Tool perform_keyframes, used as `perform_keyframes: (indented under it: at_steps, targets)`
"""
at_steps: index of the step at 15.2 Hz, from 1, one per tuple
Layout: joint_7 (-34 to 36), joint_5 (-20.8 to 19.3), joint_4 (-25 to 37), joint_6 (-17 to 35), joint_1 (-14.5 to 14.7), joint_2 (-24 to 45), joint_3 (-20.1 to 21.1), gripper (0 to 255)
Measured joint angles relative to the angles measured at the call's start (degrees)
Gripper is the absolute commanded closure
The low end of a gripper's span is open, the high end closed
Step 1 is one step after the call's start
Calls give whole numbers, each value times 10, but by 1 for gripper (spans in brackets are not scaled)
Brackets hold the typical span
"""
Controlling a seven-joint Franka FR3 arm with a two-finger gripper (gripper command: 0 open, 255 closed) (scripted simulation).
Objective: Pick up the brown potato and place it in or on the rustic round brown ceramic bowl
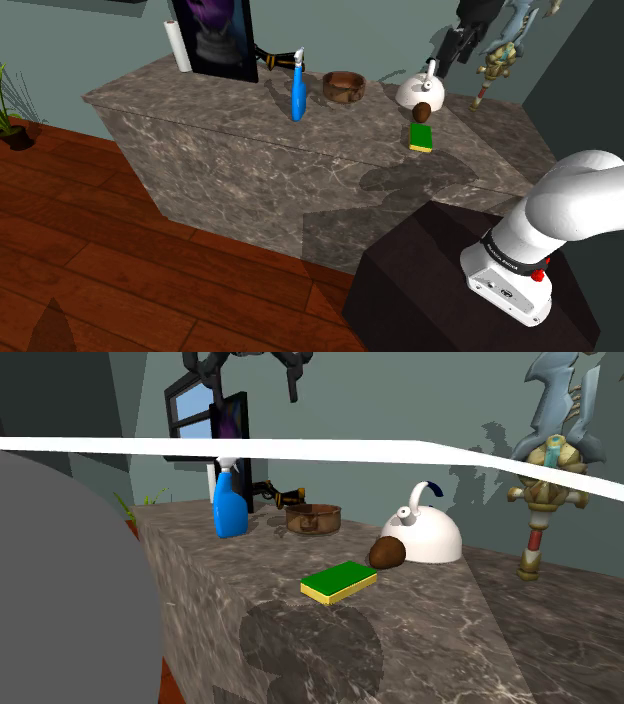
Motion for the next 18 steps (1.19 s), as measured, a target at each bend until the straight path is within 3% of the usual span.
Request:
perform_keyframes:
  at_steps: [6,18]
  targets:
    - [56,-9,-39,78,-30,27,-2,0]
    - [228,-55,-99,324,-130,177,-19,0]
